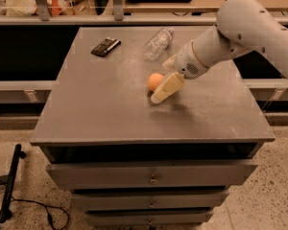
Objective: Move orange near water bottle
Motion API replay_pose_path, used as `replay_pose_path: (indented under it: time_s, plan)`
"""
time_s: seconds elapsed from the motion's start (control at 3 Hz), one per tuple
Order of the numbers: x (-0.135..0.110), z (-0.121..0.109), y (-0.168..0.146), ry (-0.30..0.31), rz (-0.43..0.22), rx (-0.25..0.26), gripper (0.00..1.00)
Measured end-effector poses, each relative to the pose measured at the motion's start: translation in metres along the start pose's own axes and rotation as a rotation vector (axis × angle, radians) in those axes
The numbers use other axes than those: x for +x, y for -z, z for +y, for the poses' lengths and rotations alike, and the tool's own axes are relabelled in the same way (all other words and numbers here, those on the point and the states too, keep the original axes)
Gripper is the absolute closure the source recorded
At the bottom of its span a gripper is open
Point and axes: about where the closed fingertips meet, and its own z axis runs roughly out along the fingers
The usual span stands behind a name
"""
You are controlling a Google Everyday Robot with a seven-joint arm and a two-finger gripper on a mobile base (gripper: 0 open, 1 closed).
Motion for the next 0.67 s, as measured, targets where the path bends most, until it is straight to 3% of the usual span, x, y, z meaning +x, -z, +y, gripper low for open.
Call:
replay_pose_path:
  time_s: [0.67]
  plan:
    - [0.0032,-0.0007,-0.0007,0.005,-0.003,0.021,0.64]
